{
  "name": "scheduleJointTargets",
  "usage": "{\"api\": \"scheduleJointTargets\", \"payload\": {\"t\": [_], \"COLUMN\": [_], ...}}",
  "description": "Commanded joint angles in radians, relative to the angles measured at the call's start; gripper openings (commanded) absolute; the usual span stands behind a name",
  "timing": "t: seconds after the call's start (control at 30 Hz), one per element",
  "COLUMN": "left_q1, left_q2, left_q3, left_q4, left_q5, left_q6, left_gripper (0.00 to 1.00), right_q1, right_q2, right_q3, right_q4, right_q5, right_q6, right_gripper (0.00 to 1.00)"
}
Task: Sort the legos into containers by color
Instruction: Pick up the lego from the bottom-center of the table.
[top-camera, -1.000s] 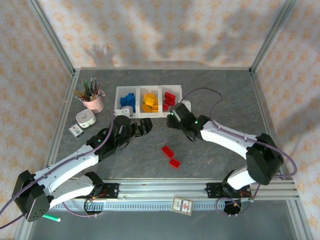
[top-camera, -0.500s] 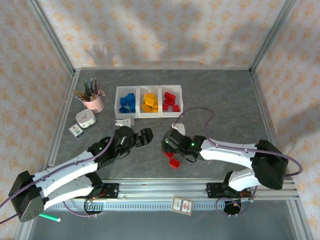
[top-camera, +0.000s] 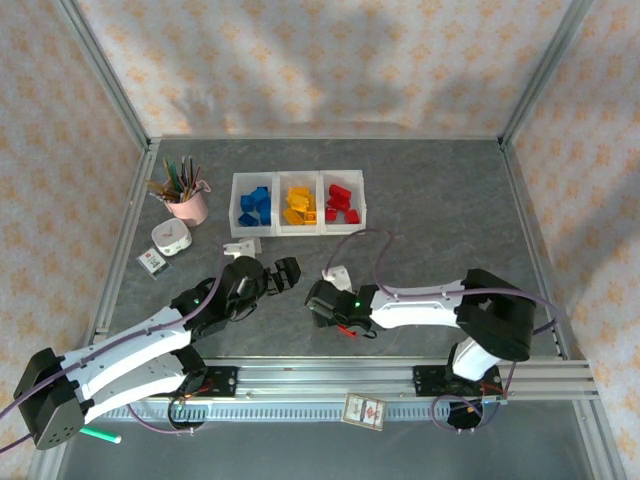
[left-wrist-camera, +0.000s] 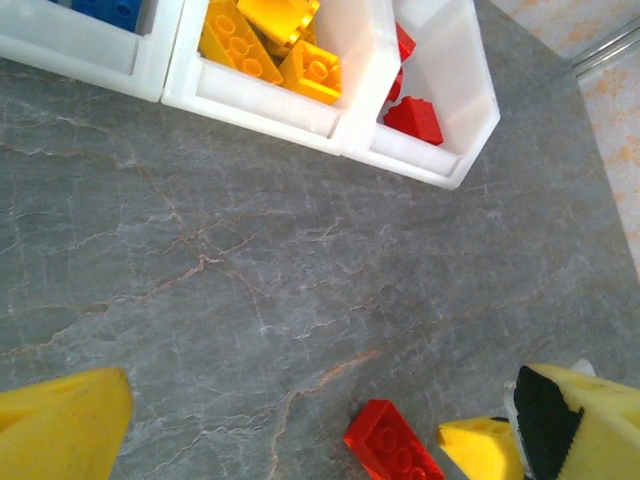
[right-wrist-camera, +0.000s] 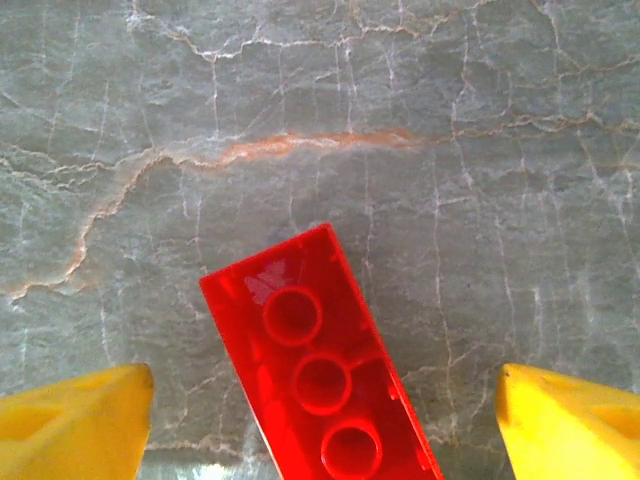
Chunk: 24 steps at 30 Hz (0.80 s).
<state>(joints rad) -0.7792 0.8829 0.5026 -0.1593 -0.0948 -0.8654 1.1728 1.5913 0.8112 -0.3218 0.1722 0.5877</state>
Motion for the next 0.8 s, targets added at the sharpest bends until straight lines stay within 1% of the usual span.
{"api": "scheduleJointTargets", "payload": {"t": [0.0,0.2,0.53,0.6,0.77], "left_q1": [-0.009,-0.009,-0.009,-0.009,-0.009], "left_q2": [-0.016,-0.015,-0.01,-0.008,-0.001], "left_q3": [-0.01,-0.018,-0.013,-0.009,0.007], "left_q4": [-0.022,-0.01,0.0,0.0,0.012], "left_q5": [-0.035,-0.031,-0.026,-0.026,-0.029], "left_q6": [-0.012,-0.013,-0.009,-0.004,0.008], "left_gripper": [0.99,0.99,0.99,0.99,0.99], "right_q1": [0.002,0.002,-0.008,-0.016,-0.075], "right_q2": [0.02,0.055,0.052,0.028,-0.047], "right_q3": [0.039,0.052,0.051,0.049,0.07], "right_q4": [-0.014,-0.008,0.006,0.01,0.001], "right_q5": [0.077,0.1,0.098,0.098,0.083], "right_q6": [-0.009,-0.021,-0.024,-0.026,-0.046], "right_gripper": [0.81,0.61,0.34,0.32,0.32]}}
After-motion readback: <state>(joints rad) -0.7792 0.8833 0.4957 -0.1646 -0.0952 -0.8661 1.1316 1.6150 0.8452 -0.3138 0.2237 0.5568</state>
